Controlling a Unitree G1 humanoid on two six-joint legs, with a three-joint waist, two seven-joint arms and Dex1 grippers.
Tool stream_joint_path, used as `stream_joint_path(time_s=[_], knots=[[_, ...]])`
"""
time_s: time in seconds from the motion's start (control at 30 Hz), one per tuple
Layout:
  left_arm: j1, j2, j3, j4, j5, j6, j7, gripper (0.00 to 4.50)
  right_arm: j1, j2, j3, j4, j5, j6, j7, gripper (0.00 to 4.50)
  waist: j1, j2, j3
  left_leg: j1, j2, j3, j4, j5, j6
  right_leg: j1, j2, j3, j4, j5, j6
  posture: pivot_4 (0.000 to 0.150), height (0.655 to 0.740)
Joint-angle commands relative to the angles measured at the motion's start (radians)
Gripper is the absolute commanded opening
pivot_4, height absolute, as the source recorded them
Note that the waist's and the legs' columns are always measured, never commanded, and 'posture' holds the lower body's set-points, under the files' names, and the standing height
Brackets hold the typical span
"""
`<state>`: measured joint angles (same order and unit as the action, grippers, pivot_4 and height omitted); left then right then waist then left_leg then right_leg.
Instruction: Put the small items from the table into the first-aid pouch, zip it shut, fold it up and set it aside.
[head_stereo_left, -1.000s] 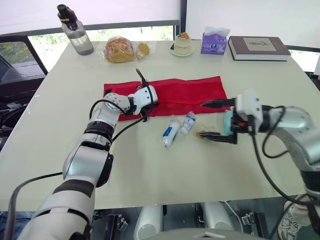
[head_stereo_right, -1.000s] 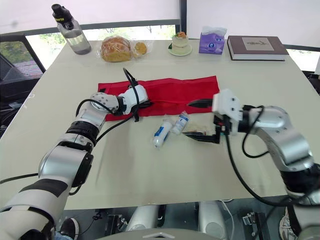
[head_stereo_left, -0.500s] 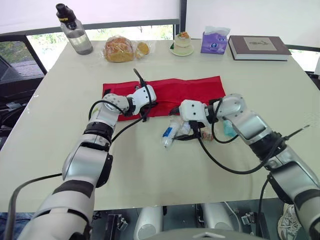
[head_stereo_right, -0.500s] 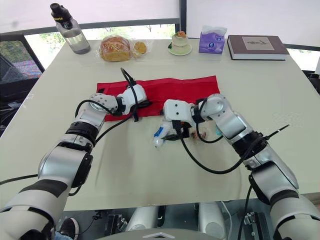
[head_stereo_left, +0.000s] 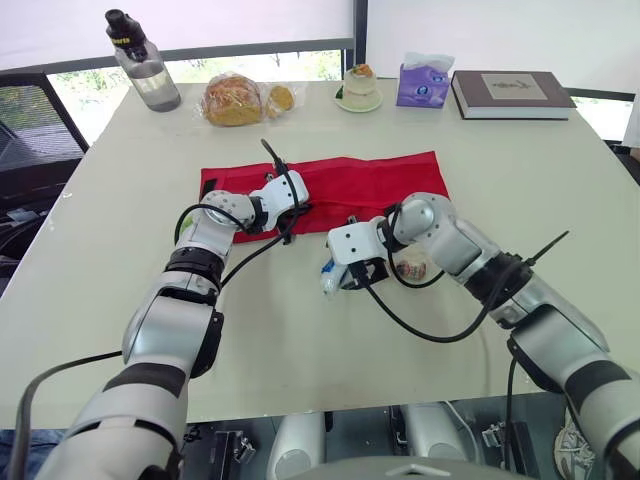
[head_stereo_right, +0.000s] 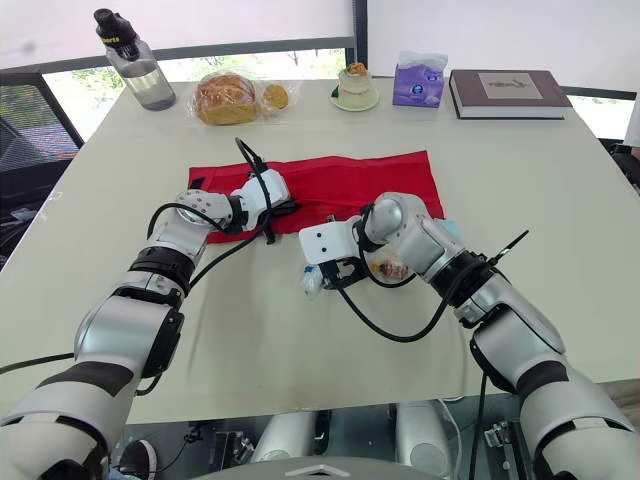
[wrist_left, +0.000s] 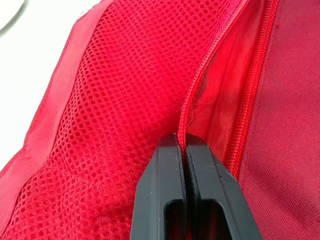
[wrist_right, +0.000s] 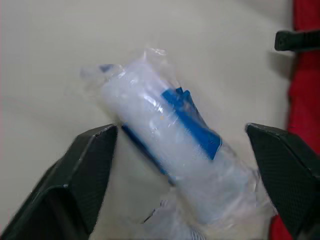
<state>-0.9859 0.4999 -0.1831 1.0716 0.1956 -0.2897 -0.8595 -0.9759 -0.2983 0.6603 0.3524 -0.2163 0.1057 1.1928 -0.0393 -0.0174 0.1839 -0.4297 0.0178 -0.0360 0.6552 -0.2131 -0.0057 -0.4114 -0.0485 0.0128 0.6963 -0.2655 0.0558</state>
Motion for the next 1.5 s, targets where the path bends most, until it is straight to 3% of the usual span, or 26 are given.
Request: stream_joint_path(time_s=[0.03,0.1,0.13,0.27,0.43,0.67,0.8,1.0,1.2,1.33,1.4,1.43,1.5], knots=[[-0.003,-0.002,0.010,-0.023,-0.007,0.003,0.010,0.00,-0.026,0.040,-0.021,-0.014,0.002,0.007,-0.002,2.66,0.000,0.000,0.000,0.000,0.000,0.000,0.000,0.000,0.000,0.000,0.000,0.000,0.000,0.000,0.000,0.150,0.7400],[-0.003,-0.002,0.010,-0.023,-0.008,0.003,0.010,0.00,-0.027,0.048,-0.028,-0.013,-0.001,0.014,0.003,1.58,0.000,0.000,0.000,0.000,0.000,0.000,0.000,0.000,0.000,0.000,0.000,0.000,0.000,0.000,0.000,0.150,0.7400],[-0.002,-0.003,0.011,-0.024,-0.009,0.003,0.011,0.00,-0.030,0.051,-0.040,-0.014,-0.002,0.021,-0.007,0.78,0.001,0.000,0.000,0.000,0.000,0.000,0.000,0.000,0.000,0.000,0.000,0.000,0.000,0.000,0.000,0.150,0.7400],[0.001,-0.009,0.010,-0.027,-0.011,0.004,0.011,0.00,-0.039,0.084,-0.126,-0.046,0.037,0.125,-0.066,0.02,0.001,0.000,0.000,0.000,0.000,0.000,0.000,0.000,0.000,0.000,0.000,0.000,0.000,0.000,0.000,0.150,0.7400],[0.009,-0.014,0.012,-0.035,-0.016,0.006,0.011,0.00,-0.013,0.053,-0.243,-0.233,0.108,0.353,-0.072,0.02,0.005,0.000,0.000,-0.001,0.000,-0.001,0.000,0.000,0.000,0.000,0.000,-0.001,0.000,0.000,0.000,0.150,0.7400],[0.025,-0.035,0.024,-0.068,-0.028,0.010,0.007,0.00,0.188,-0.210,-0.428,-0.626,0.204,0.685,-0.070,0.02,0.029,0.000,0.000,-0.002,-0.001,-0.001,0.000,0.000,0.000,0.000,-0.002,-0.001,-0.001,0.000,0.000,0.150,0.7400],[0.034,-0.043,0.026,-0.089,-0.033,0.017,-0.002,0.00,0.336,-0.329,-0.557,-0.742,0.257,0.818,-0.115,0.02,0.025,0.000,0.000,-0.001,-0.002,0.000,0.000,0.000,0.000,0.000,-0.002,0.000,-0.001,0.000,0.000,0.150,0.7400],[0.045,-0.050,0.021,-0.102,-0.035,0.023,-0.008,0.00,0.567,-0.501,-0.733,-0.794,0.286,0.909,-0.178,0.02,0.028,-0.001,0.000,-0.001,-0.001,0.000,0.000,0.000,0.000,0.001,-0.002,0.000,-0.001,0.000,0.000,0.150,0.7400],[0.050,-0.055,0.020,-0.112,-0.035,0.027,-0.013,0.00,0.809,-0.520,-0.933,-0.695,0.310,0.940,-0.286,0.02,0.029,-0.001,-0.001,-0.001,-0.002,0.000,0.000,0.000,0.000,0.001,-0.002,0.000,-0.002,0.000,0.000,0.150,0.7400],[0.048,-0.058,0.020,-0.113,-0.036,0.029,-0.015,0.00,0.860,-0.481,-0.986,-0.644,0.362,0.909,-0.329,0.02,0.024,-0.001,-0.001,0.001,-0.002,0.002,0.000,0.000,0.000,0.002,-0.002,0.003,-0.001,0.000,0.000,0.150,0.7400],[0.048,-0.057,0.021,-0.111,-0.036,0.028,-0.018,0.00,0.871,-0.467,-0.999,-0.644,0.391,0.880,-0.335,1.00,0.025,-0.001,-0.001,0.001,-0.002,0.001,0.000,0.000,0.000,0.002,-0.001,0.002,-0.001,0.000,0.000,0.150,0.7400],[0.047,-0.057,0.021,-0.110,-0.036,0.027,-0.018,0.00,0.882,-0.475,-1.000,-0.648,0.404,0.861,-0.323,1.17,0.025,-0.001,-0.001,0.001,-0.002,0.001,0.000,0.000,0.000,0.002,-0.001,0.002,-0.001,0.000,0.000,0.150,0.7400],[0.045,-0.056,0.021,-0.107,-0.035,0.026,-0.018,0.00,0.909,-0.510,-1.006,-0.658,0.429,0.829,-0.287,1.91,0.025,-0.001,-0.001,0.001,-0.002,0.001,0.000,0.000,0.000,0.002,-0.001,0.002,-0.001,0.000,0.000,0.150,0.7400]])
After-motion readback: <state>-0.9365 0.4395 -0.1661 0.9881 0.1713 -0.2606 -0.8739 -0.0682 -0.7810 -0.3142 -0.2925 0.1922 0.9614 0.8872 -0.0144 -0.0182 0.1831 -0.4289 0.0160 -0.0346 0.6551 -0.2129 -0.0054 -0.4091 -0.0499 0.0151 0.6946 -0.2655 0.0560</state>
